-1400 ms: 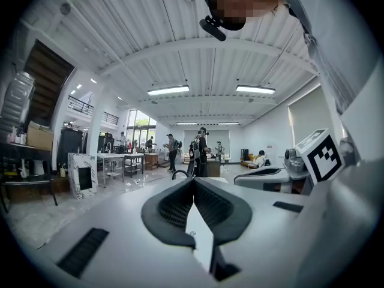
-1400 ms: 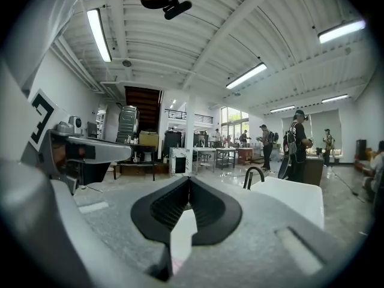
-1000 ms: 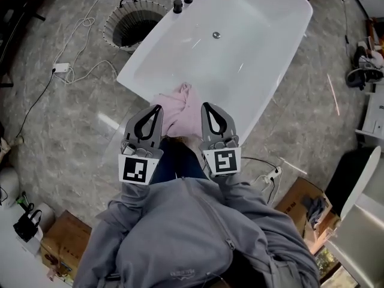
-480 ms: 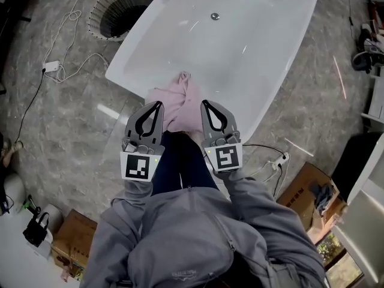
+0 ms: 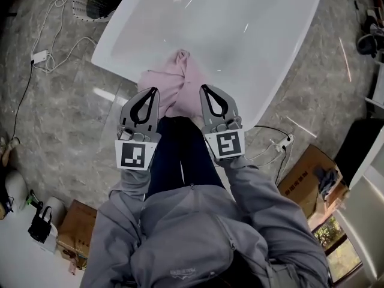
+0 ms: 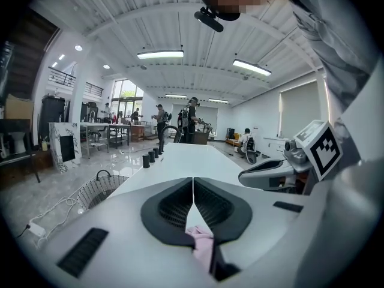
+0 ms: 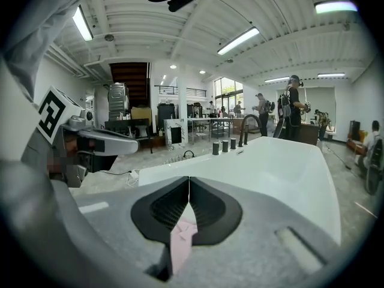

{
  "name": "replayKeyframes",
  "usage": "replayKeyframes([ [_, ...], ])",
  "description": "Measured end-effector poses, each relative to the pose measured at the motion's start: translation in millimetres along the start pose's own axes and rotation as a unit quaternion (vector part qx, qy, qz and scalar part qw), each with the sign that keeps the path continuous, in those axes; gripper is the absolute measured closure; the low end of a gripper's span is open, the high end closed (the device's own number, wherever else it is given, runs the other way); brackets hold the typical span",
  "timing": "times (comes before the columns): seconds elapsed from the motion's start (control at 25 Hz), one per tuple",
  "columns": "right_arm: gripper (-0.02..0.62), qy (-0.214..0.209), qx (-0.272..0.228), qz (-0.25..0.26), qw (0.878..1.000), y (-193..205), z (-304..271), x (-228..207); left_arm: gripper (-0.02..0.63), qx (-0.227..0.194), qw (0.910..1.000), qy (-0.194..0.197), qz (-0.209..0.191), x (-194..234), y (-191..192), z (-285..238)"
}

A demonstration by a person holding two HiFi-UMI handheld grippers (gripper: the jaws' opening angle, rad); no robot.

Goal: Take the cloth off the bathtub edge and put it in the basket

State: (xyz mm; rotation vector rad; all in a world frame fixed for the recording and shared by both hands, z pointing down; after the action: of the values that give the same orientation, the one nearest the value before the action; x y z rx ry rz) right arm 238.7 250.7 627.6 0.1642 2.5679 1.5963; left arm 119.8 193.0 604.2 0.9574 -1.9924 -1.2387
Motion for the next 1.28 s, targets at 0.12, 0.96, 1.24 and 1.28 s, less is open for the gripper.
replayKeyframes([
  [0.12,0.591,-0.001,0.012,0.001,1.0,18.4,-3.4,1.6,0.598,0.011,0.9999,0.012,0.001,-1.8,16.8,-3.9],
  [0.96,0.36,-0.063,0.173,-0.092,0.979,124.9,-19.4,17.9,0.395,0.137,0.987,0.083,0.017,6.1,126.6,-30.7],
  [1.24,0.149,-0.078,0.259,-0.09,0.959,162.9,-14.4,17.7,0.28,0.217,0.9728,0.079,0.017,14.9,164.0,-32.2],
  [1.28,0.133,-0.082,0.276,-0.088,0.954,169.2,-13.0,18.3,0.267,0.227,0.9706,0.078,0.017,16.0,168.8,-31.7],
])
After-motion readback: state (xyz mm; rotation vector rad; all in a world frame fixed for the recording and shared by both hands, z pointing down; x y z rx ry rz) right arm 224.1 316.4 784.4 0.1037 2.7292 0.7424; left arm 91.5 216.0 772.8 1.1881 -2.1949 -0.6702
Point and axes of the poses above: the fingertips, and each gripper's own axes: z backward along the fingers, x to its left, y out of its underside, the point moved 2 cm from there along z, backward along the fingers, and after that the axes turned 2 degrees about x, right-handed, at the moved point
